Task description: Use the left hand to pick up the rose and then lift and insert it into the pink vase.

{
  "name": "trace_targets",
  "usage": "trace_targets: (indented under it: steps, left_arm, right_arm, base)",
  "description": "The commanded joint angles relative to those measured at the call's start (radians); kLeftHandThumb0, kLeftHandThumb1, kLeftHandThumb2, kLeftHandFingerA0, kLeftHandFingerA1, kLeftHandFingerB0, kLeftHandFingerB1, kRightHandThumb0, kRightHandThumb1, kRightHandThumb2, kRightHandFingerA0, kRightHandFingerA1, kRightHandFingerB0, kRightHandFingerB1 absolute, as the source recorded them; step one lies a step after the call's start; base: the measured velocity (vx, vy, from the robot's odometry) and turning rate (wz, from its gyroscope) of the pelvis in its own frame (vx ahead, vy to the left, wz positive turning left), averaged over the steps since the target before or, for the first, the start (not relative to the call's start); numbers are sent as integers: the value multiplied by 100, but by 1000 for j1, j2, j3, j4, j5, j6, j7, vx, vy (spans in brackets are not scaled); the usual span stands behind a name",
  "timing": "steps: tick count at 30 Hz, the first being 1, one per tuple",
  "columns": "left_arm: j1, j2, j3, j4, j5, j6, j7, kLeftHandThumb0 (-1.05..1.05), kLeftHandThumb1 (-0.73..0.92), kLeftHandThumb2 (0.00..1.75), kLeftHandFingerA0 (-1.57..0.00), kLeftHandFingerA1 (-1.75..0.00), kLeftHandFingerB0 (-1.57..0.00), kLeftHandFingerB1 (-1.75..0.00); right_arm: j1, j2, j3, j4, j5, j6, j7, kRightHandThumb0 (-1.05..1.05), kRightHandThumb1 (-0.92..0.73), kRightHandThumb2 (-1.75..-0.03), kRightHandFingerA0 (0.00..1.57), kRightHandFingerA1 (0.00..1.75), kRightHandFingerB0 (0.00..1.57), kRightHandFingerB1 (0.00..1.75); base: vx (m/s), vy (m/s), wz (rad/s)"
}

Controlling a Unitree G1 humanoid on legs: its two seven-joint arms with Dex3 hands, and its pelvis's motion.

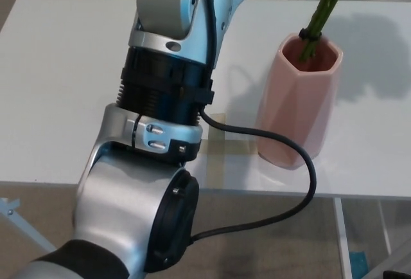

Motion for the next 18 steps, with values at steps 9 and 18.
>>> trace_targets:
  steps: [9,18]
  left_arm:
    - [45,-24,-42,-6,6,-43,-6,-15,81,67,-102,-144,-85,-90]
    - [62,-25,-40,-9,-6,-33,-8,-16,81,67,-103,-143,-84,-91]
  right_arm:
    - [-1,3,-9,1,14,10,25,-33,-64,-59,65,43,55,39]
    - [-6,8,-1,-1,4,15,5,-33,-64,-59,65,43,54,39]
  base:
    - [0,0,0]
    - [0,0,0]
